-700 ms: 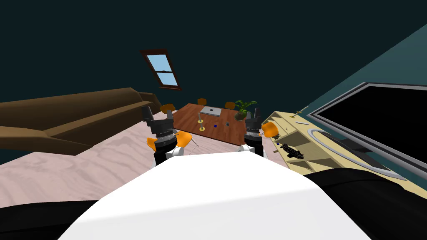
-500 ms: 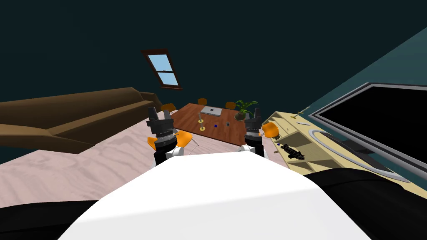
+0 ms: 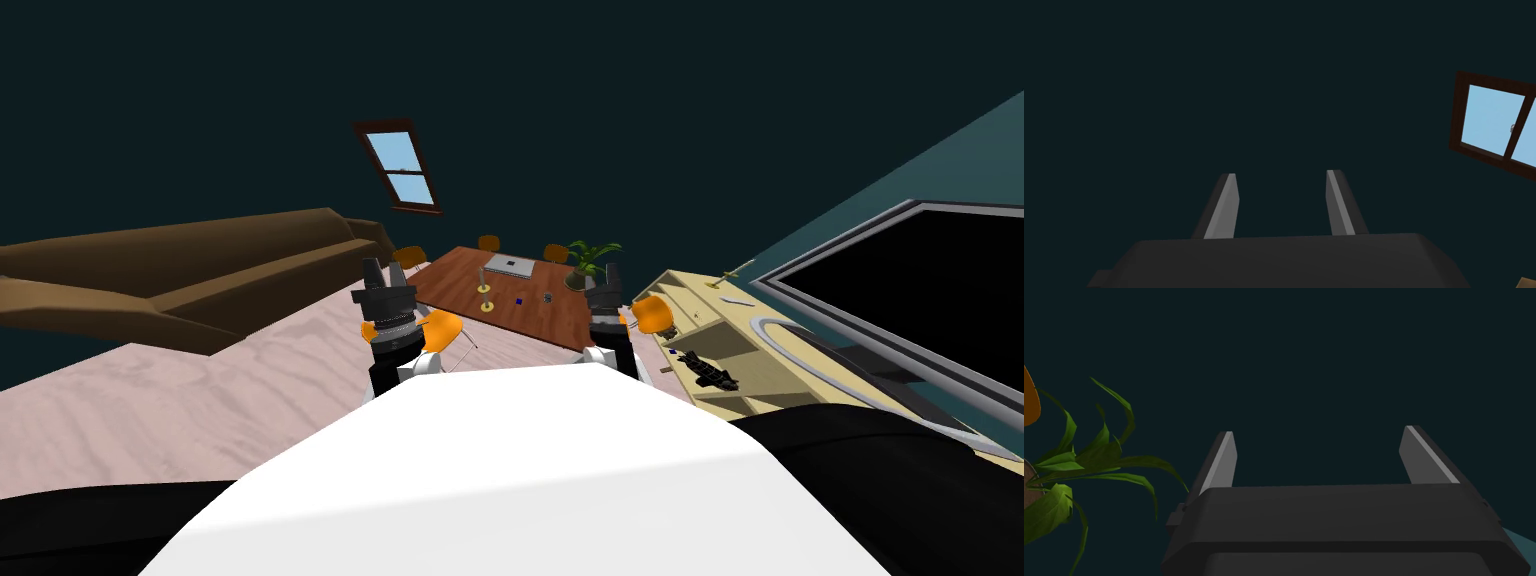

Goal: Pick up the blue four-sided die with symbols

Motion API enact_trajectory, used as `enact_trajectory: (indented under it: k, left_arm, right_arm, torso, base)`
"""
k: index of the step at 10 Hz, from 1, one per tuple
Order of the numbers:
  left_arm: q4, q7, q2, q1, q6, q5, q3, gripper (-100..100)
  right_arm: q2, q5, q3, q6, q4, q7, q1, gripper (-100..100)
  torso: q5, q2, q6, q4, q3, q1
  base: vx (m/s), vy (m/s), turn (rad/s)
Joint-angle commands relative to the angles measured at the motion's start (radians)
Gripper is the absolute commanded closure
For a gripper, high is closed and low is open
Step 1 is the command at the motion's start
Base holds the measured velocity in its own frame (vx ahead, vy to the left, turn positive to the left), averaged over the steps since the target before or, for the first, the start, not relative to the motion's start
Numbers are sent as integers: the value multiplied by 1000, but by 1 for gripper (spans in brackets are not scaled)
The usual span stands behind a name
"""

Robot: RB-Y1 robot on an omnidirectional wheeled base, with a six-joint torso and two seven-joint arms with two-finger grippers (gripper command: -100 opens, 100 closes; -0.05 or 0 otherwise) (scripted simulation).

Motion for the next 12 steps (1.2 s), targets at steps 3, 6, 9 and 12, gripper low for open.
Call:
enact_trajectory:
  k: [3, 6, 9, 12]
  left_arm:
    - [0, 0, 0, 0, 0, 0, 0, 0]
    - [0, 0, 0, 0, 0, 0, 0, 0]
    - [0, 0, 0, 0, 0, 0, 0, 0]
    - [0, 0, 0, 0, 0, 0, 0, 0]
  right_arm:
    - [-48, -70, -44, 113, 62, -94, -37, -100]
    - [-71, -121, -76, 181, 111, -167, -60, -100]
    - [-82, -148, -92, 231, 137, -218, -72, -100]
    - [-99, -204, -127, 313, 193, -300, -99, -100]
  torso:
    - [0, 1, 0, 0, 0, 0]
    - [0, 1, 0, 0, 0, 0]
    - [0, 1, 0, 0, 0, 0]
    - [0, 0, 0, 0, 0, 0]
  base:
    - [-40, -23, 107]
    - [-40, -14, 98]
    - [-33, -14, 67]
    - [-33, -13, 113]
